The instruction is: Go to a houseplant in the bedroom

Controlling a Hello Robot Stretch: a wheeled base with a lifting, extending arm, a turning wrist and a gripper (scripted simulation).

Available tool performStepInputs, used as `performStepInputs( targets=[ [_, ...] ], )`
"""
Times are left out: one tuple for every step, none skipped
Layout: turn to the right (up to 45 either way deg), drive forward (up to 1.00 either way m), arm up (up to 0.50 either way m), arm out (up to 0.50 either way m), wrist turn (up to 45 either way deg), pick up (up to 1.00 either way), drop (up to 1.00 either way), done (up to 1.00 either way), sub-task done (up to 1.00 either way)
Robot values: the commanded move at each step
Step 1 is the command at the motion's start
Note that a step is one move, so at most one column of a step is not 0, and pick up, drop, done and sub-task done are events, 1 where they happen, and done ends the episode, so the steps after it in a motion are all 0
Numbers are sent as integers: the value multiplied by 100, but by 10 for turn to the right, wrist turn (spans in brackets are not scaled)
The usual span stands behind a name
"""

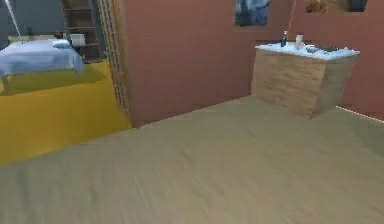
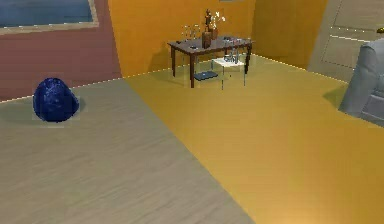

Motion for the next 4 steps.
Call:
performStepInputs(
  targets=[
    [-90,0,0,0,0,0,0,0,0],
    [0,15,0,0,0,0,0,0,0],
    [-240,0,0,0,0,0,0,0,0],
    [0,100,0,0,0,0,0,0,0]
  ],
)
